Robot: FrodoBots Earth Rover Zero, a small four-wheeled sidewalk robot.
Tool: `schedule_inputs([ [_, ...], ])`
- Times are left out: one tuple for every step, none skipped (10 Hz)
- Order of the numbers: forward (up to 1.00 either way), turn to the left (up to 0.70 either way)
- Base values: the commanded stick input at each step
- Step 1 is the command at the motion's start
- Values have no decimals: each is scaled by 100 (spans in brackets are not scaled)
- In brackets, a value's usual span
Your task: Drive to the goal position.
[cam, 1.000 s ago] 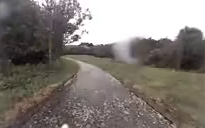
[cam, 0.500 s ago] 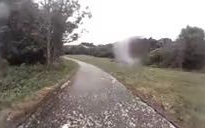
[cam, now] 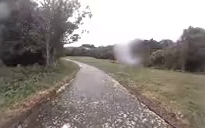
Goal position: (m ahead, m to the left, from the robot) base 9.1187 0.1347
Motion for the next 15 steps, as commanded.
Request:
schedule_inputs([
  [50, 50],
  [50, 0],
  [50, 0],
  [50, 0],
  [50, 0],
  [50, 0],
  [50, 0],
  [50, 0],
  [50, 0],
  [50, 0],
  [50, 0],
  [50, 0],
  [50, 0],
  [50, 0],
  [50, 0],
])
